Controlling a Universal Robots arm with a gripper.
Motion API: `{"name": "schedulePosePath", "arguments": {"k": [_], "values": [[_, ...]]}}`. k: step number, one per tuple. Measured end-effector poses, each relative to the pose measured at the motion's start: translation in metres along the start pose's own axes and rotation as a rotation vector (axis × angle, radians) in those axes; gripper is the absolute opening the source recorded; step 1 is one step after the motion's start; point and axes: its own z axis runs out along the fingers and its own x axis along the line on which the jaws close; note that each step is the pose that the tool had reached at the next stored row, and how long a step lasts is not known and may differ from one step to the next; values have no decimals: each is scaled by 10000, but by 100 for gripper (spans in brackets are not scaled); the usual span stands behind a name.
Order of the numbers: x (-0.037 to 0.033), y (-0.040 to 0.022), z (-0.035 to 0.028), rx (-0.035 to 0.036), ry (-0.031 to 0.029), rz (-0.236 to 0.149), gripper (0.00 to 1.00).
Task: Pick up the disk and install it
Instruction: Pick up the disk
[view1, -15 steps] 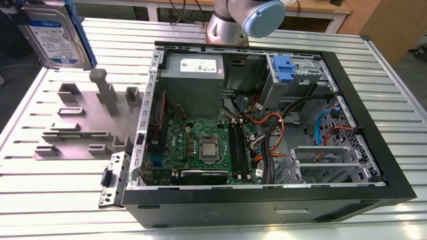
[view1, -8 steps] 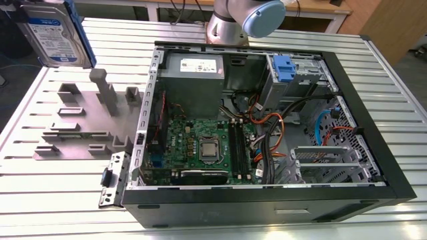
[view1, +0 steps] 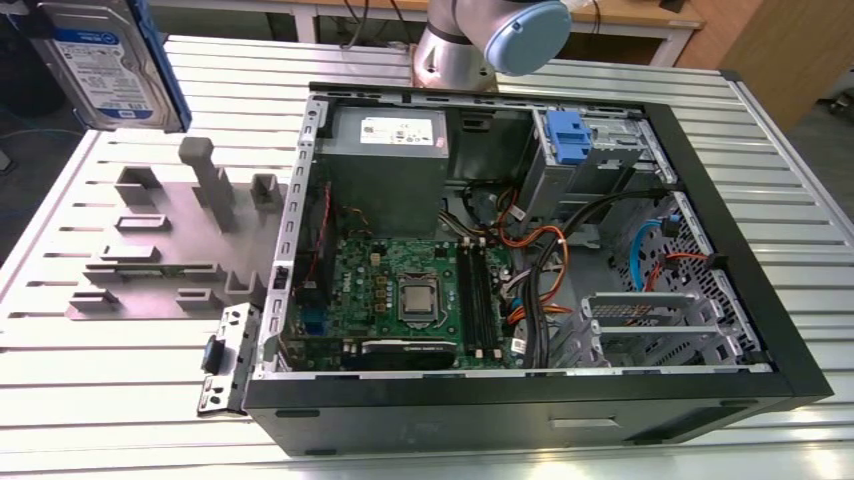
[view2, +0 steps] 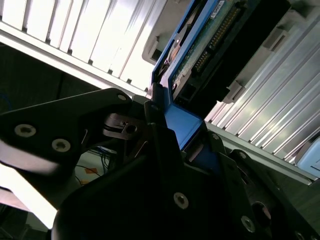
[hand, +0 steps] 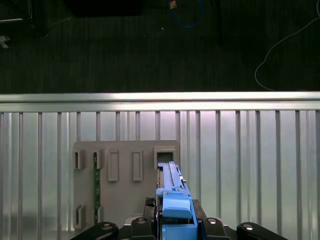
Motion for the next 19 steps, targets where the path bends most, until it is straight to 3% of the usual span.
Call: {"name": "schedulePosePath", "arguments": {"k": [19], "values": [[-52,1,-143,0,22,48,36]]}}
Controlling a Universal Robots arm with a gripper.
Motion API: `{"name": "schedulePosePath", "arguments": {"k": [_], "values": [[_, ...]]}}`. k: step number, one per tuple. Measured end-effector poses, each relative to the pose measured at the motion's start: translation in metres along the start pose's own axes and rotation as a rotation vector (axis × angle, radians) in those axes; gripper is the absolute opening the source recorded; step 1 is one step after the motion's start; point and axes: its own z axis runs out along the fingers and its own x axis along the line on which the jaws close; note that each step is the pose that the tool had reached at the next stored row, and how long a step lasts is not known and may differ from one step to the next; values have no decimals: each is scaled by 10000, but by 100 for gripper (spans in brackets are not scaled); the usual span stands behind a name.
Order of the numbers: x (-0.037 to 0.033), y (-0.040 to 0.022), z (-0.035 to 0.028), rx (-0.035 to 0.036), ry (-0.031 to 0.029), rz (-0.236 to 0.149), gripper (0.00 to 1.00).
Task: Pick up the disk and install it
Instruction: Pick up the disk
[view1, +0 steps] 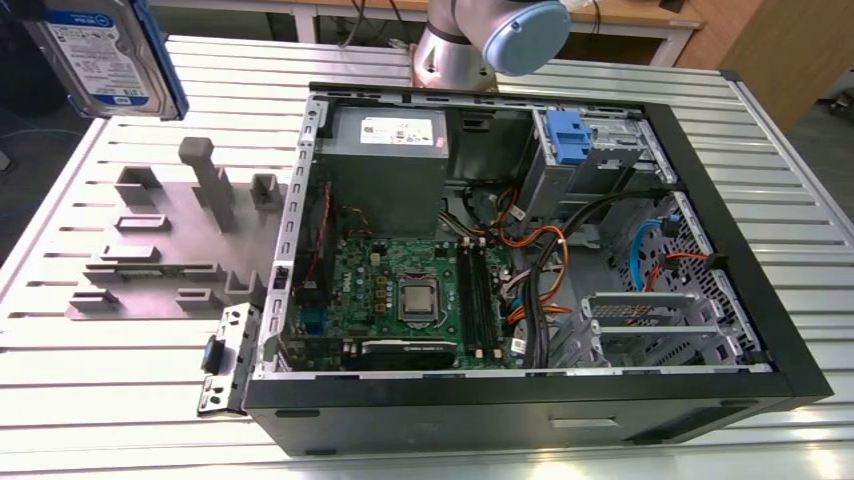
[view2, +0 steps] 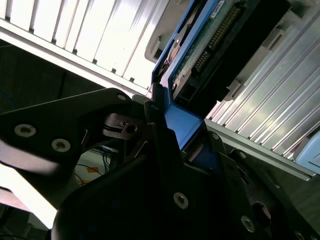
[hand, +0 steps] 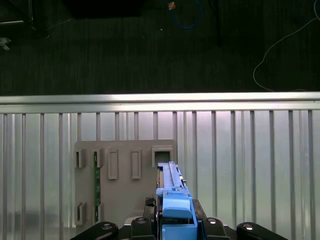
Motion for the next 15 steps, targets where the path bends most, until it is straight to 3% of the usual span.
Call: {"name": "schedulePosePath", "arguments": {"k": [15], "values": [[-60,2,-116,1,77,42,36]]}}
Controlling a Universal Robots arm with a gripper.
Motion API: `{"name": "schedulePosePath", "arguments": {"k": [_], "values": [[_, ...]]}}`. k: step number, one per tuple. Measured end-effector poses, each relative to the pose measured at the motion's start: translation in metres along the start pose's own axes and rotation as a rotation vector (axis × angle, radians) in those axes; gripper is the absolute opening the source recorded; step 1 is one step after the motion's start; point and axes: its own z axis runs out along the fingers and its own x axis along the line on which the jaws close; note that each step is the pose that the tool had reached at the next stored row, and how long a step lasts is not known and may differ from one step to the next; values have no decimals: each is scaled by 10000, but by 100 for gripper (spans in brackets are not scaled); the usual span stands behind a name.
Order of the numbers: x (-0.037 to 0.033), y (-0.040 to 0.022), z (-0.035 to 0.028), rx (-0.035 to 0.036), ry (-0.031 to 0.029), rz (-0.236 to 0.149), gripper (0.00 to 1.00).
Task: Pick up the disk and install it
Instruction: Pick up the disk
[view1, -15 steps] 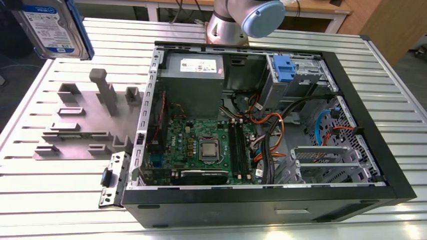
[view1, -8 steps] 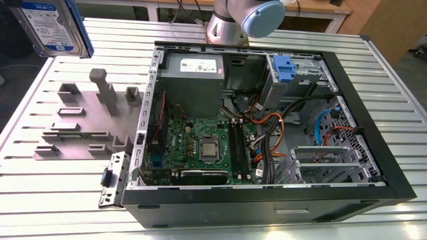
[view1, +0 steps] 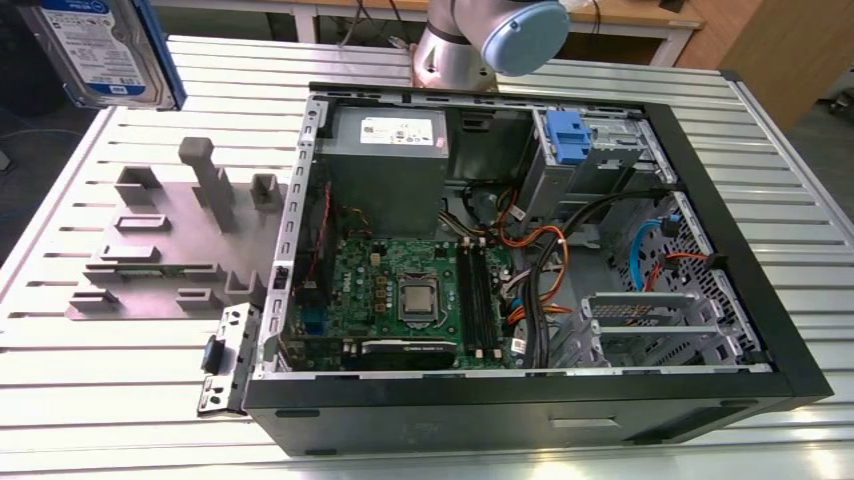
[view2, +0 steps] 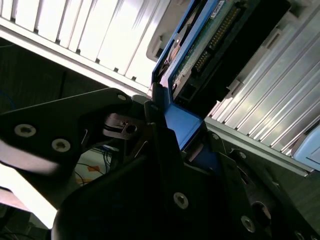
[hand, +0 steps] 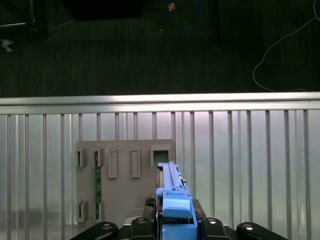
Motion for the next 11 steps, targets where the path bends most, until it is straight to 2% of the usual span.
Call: {"name": "schedulePosePath", "arguments": {"k": [11], "values": [[-23,2,-119,3,57,20,36]]}}
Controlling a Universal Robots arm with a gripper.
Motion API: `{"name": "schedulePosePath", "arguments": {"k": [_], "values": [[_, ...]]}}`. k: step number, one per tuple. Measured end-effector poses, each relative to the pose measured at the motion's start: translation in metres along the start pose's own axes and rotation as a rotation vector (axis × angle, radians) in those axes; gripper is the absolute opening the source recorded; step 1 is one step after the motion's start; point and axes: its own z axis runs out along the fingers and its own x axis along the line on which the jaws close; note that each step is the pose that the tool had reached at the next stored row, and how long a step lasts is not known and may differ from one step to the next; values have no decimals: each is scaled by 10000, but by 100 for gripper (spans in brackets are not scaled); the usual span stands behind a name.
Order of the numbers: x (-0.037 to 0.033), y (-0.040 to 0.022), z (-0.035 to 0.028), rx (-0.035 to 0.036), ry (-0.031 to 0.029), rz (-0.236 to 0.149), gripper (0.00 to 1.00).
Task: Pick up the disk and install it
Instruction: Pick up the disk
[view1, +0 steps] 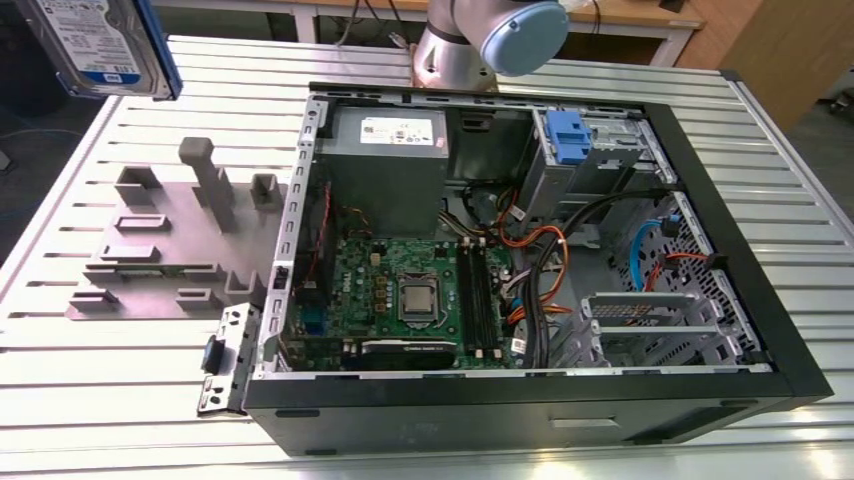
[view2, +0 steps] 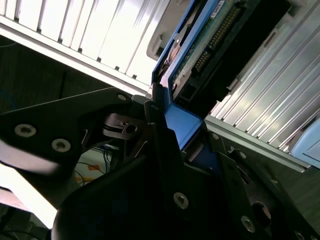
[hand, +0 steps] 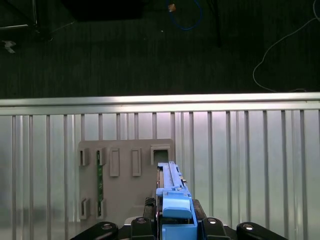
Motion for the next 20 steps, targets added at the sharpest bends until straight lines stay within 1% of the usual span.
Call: {"name": "schedulePosePath", "arguments": {"k": [5,7,9,11,14,18,19,20], "values": [[9,-1,-9,-2,1,0,36],[25,-1,-8,1,0,0,36],[52,0,-8,6,-14,0,36],[81,0,-7,9,-52,0,36],[89,0,-14,4,-130,0,36],[91,0,-90,1,-285,-1,36],[91,1,-116,0,-310,-1,36],[92,1,-146,0,-322,0,36]]}}
